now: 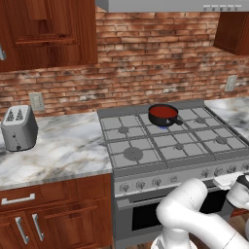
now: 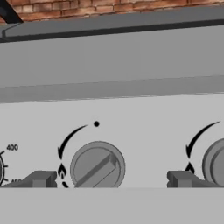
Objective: Wait until the marinara sauce is simmered to a deep red color and then turn off the stove.
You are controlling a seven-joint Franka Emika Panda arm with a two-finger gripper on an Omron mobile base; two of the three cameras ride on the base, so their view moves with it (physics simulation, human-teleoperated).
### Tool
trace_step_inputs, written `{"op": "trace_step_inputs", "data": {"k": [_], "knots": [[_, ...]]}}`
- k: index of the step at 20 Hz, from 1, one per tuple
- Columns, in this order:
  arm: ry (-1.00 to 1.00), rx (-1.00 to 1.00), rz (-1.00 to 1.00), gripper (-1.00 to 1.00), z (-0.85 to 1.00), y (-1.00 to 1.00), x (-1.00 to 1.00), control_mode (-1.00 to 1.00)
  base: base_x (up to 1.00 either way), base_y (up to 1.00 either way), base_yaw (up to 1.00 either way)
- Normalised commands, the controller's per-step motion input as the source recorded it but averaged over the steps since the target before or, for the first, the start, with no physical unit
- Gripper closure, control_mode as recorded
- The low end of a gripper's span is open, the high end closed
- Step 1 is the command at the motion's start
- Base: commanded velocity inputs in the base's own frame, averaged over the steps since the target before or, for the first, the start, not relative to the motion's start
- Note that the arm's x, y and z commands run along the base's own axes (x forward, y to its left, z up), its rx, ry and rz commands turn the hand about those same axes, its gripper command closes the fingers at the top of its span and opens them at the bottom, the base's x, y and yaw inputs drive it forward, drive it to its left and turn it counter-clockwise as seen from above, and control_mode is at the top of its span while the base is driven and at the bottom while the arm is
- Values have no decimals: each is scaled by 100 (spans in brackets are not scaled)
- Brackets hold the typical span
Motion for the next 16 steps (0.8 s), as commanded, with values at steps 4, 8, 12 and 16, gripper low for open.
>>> {"op": "trace_step_inputs", "data": {"k": [4,8,12,16], "knots": [[0,0,0,-100,0,0,0,-100,0,0,0],[0,0,0,-100,0,0,0,-100,0,0,0],[0,0,0,-100,0,0,0,-100,0,0,0],[0,0,0,-100,0,2,0,-100,0,0,0]]}}
